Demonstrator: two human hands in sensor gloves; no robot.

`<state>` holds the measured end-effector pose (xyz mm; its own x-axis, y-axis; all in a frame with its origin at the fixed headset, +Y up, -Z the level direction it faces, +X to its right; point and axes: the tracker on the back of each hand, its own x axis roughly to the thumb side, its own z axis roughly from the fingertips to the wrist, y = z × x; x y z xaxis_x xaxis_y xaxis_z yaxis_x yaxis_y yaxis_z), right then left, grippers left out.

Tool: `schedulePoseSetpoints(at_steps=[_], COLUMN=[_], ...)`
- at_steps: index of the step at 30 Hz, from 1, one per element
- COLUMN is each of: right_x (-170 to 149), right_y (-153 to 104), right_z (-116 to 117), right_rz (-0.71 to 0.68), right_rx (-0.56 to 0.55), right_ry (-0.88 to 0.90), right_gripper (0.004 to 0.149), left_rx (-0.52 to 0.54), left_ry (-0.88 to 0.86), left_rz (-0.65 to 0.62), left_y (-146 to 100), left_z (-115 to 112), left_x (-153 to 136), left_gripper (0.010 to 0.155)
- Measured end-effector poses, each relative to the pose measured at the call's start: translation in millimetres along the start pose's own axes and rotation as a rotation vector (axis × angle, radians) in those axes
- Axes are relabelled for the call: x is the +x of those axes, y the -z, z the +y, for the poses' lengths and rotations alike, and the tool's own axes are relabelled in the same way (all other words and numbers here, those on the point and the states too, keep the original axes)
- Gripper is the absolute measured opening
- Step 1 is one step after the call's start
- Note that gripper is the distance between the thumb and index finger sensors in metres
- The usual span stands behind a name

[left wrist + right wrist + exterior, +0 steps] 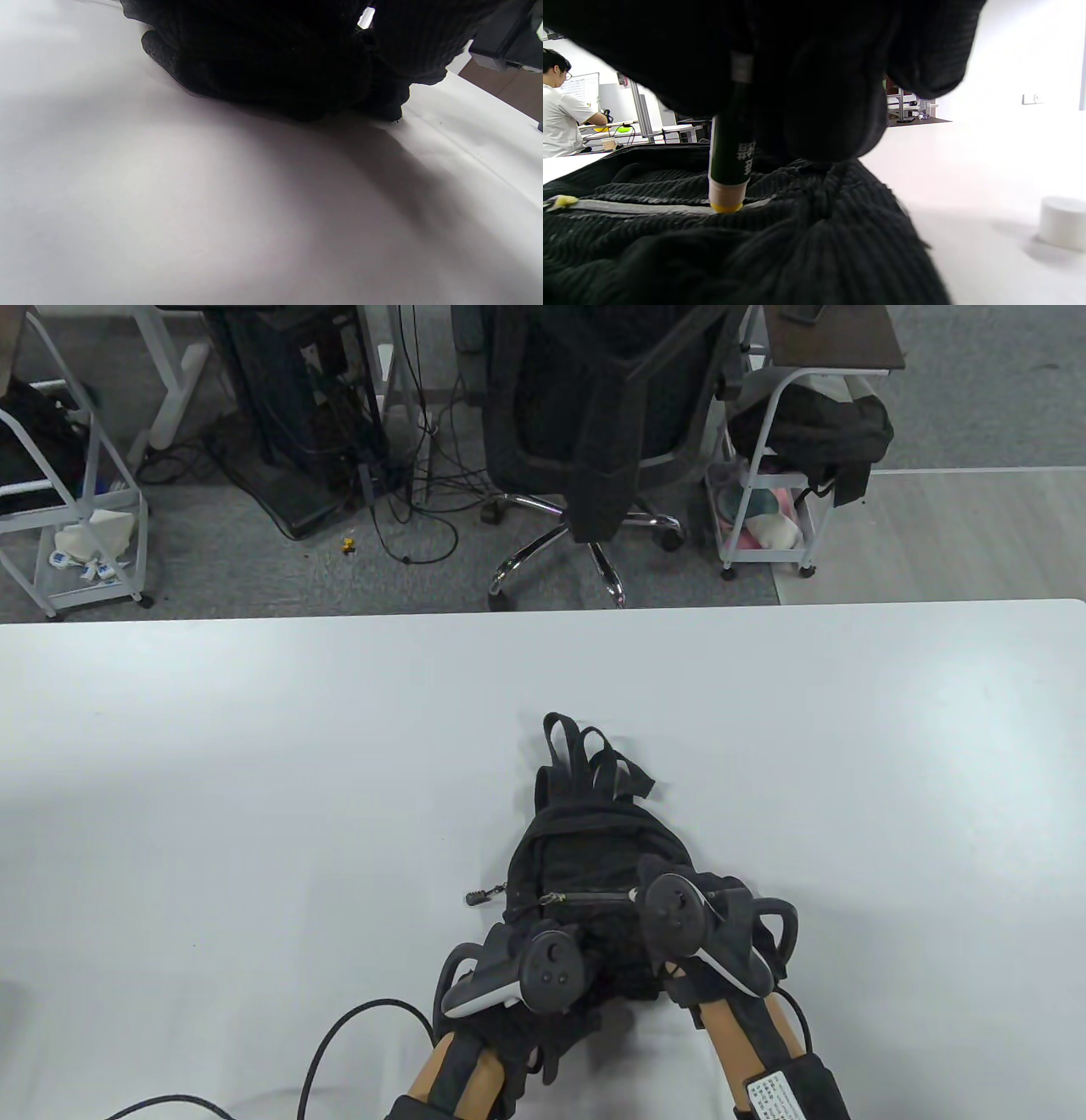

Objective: Apply lubricant on backpack

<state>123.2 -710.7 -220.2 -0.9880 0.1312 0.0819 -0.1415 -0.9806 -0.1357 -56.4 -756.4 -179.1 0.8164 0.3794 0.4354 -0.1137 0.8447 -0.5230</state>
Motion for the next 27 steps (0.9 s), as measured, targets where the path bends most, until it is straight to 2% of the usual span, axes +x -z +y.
schedulePoseSetpoints(at_steps=[6,16,27], right_x=[17,-14,10], right_y=[0,0,4], right_z=[3,-8,4], right_rz=[-0.032,0.037,-0.01], right_rx=[0.016,0.025,0.047], right_ry=[0.035,-0.03,0.085], right_gripper=[0.044,0.044,0.045], left_rx=[0.0,0.0,-0.013], left_ry=[-0.01,-0.011,-0.032], left_rz=[-0.003,-0.001,-0.014], left_y=[0,0,-1], left_z=[0,0,-1], left_x=[-1,-1,-4], left_gripper=[0.07,0.07,0.073])
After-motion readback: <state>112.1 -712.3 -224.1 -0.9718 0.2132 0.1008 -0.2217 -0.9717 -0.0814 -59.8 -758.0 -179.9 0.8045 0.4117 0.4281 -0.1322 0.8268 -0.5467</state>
